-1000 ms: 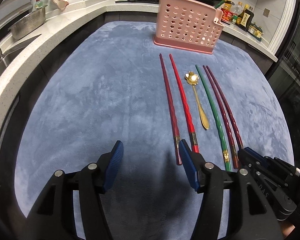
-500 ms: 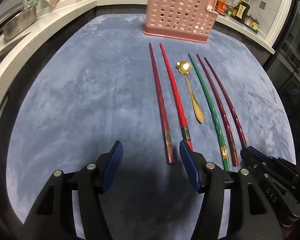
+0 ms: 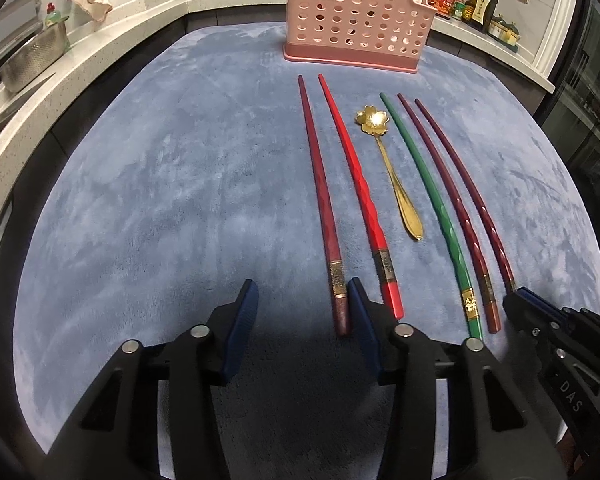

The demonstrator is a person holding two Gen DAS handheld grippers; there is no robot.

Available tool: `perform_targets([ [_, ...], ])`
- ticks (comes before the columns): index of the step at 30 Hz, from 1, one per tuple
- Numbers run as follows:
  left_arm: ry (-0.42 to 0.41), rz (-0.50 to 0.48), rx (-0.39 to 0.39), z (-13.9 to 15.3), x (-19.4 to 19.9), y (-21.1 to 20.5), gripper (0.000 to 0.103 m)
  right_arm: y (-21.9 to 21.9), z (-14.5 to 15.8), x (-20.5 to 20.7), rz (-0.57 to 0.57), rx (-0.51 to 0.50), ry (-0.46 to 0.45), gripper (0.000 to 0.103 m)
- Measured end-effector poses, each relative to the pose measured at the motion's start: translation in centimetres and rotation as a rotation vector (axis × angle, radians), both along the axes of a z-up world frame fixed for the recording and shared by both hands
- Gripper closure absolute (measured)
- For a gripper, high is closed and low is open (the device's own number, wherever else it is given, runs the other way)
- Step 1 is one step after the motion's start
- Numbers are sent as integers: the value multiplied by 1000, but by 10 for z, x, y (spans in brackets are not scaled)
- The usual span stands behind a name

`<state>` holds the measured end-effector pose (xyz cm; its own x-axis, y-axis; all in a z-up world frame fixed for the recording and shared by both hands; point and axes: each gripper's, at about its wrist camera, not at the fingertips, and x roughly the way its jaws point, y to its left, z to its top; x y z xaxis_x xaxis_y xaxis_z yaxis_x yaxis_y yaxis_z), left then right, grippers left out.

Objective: Organize utensils
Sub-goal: 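Grasp a dark red chopstick with the right tool while the left tool grasps another dark red chopstick, then lift both held dark red chopsticks up and over into the pink basket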

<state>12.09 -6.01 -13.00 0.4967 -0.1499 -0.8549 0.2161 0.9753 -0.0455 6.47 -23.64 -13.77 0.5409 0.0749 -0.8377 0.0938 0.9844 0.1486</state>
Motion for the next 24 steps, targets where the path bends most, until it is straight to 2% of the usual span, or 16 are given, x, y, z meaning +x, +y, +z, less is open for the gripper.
perform_targets([
  [8, -13, -6, 21, 0, 0, -1, 95, 0, -1, 0, 8, -12, -5, 96],
  [18, -18, 3, 0, 10, -4, 5, 96, -2, 4, -3, 3, -14, -6, 96],
  [24, -43, 19, -14, 25, -8, 11, 96, -6, 20, -8, -11, 0, -37, 96],
])
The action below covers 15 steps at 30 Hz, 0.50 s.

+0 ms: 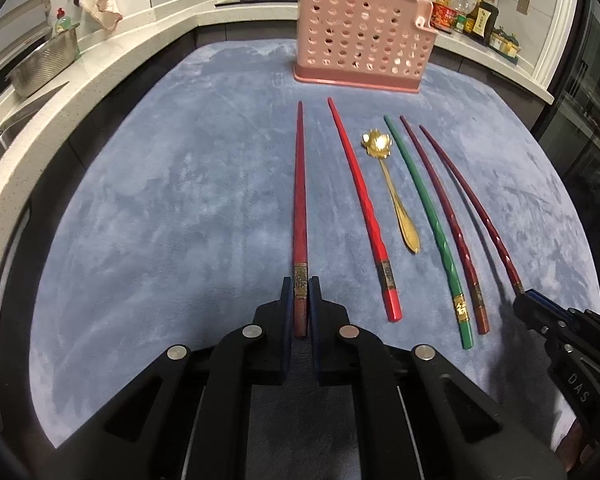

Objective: Organize utensils
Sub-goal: 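Lift both held dark red chopsticks up and over into the pink basket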

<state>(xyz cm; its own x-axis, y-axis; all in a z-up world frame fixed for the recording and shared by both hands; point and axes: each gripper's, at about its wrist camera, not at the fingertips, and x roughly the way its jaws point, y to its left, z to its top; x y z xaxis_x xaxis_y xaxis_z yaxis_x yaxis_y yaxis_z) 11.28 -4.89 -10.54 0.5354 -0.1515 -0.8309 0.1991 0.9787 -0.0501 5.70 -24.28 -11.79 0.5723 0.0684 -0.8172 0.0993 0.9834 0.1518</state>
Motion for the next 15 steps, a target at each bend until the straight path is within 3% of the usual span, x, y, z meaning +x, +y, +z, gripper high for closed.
perform_targets([
  [15, -142, 13, -84, 76, -1, 14, 96, -17, 85, -5, -54, 35, -168, 96],
])
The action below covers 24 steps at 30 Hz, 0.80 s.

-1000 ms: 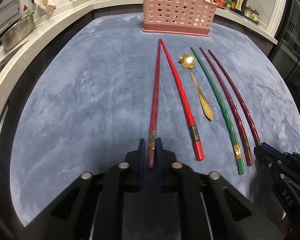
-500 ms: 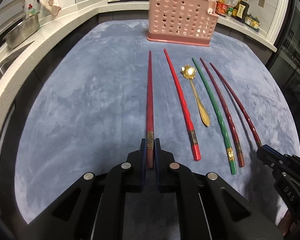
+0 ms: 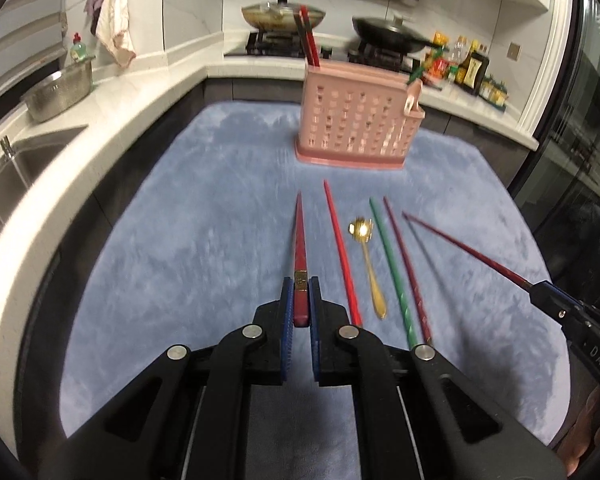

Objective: Organize utensils
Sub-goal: 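Lift both held dark red chopsticks up and over into the pink basket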

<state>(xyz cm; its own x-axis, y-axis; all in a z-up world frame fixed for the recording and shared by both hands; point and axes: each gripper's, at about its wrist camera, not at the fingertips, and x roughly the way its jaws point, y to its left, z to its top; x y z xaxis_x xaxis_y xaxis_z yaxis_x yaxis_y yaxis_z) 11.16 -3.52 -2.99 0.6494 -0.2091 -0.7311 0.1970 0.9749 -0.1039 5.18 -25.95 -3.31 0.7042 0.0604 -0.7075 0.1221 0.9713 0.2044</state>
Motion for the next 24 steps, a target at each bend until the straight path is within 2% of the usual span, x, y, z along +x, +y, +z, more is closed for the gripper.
perform_targets([
  [13, -131, -7, -29, 77, 18, 2, 96, -13, 78, 14, -16, 0, -145, 96],
  [24, -232, -17, -58, 139, 45, -7, 96, -25, 124, 35, -25, 7, -250, 96],
])
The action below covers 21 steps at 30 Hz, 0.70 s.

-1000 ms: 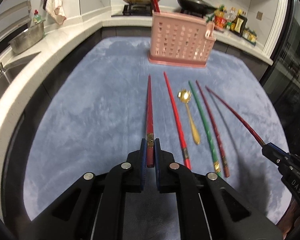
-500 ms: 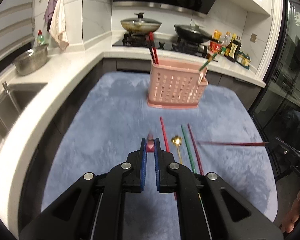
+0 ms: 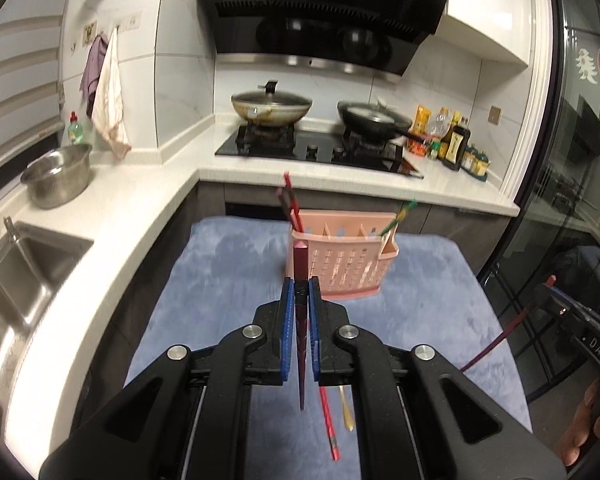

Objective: Organize utensils
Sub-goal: 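Lift both held dark red chopsticks up and over into the pink basket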

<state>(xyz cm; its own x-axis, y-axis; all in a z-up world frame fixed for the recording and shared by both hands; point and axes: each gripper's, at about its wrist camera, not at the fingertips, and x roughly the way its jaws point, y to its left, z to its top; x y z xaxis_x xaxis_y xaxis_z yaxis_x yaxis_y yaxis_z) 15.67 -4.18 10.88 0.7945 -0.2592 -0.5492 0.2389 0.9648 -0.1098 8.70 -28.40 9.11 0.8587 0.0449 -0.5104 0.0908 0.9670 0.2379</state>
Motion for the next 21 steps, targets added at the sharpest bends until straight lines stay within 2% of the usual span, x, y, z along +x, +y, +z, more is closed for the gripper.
perform_targets([
  [6, -76, -12, -32, 39, 17, -7, 96, -6, 31, 21, 4, 30, -71, 96],
  [11, -168, -3, -66, 81, 48, -19, 96, -8, 62, 53, -9, 7, -138, 96],
  [16, -205, 4, -114, 102, 83, -25, 96, -10, 91, 96, 17, 46, -208, 96],
  [21, -230, 19, -127, 104, 116, -32, 96, -1, 103, 138, 15, 14, -234, 96],
])
